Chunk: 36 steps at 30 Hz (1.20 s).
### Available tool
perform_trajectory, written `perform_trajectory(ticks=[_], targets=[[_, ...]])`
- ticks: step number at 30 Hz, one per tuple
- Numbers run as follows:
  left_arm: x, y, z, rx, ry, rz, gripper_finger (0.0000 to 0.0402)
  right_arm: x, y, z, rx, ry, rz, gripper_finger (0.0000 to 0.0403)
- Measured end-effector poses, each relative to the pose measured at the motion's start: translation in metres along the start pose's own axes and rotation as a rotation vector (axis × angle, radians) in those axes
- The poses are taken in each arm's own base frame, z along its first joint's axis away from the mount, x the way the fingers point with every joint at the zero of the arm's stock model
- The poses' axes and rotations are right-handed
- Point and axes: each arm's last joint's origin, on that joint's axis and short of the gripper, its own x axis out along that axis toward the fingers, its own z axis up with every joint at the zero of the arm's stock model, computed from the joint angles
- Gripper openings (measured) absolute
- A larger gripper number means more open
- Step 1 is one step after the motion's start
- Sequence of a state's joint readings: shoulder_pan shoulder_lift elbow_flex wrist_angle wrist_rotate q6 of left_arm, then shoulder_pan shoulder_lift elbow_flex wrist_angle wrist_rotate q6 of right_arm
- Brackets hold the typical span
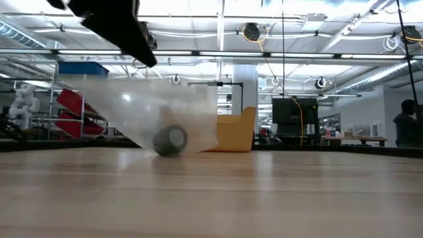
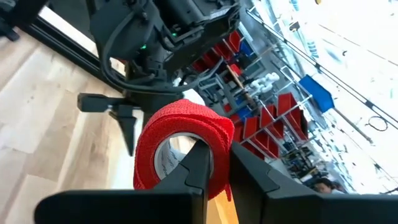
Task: Roll bandage
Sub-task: Put the red bandage into the transparent zip bag
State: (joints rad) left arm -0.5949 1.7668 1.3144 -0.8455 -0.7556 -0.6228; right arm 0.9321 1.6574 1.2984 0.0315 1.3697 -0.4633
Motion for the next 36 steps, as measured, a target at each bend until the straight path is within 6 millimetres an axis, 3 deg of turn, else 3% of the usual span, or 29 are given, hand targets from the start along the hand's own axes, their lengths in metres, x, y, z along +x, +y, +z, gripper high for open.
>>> perform_trajectory(ticks=[11, 24, 32, 36], targets=[[-0.017, -0.025, -0.012, 0.154, 0.033, -0.193, 0.013, -0.026, -0.007, 0.006, 0.001, -0.056, 0.049, 0.0039], [0.05, -0.075, -0.055, 0.414, 0.115, 0.029, 0.013, -0.032, -0.006, 0.006, -0.008, -0.068, 0.061, 0.0039], [0.063, -0.079, -0.062, 0.429, 0.145, 0.045, 0.0131, -0.032, -0.006, 0.006, 0.004, -0.068, 0.062, 0.0039], [0.063, -0.08, -0.061, 0.422, 0.142, 0.04, 0.0155, -0.032, -0.006, 0.006, 0.007, -0.068, 0.062, 0.0039]])
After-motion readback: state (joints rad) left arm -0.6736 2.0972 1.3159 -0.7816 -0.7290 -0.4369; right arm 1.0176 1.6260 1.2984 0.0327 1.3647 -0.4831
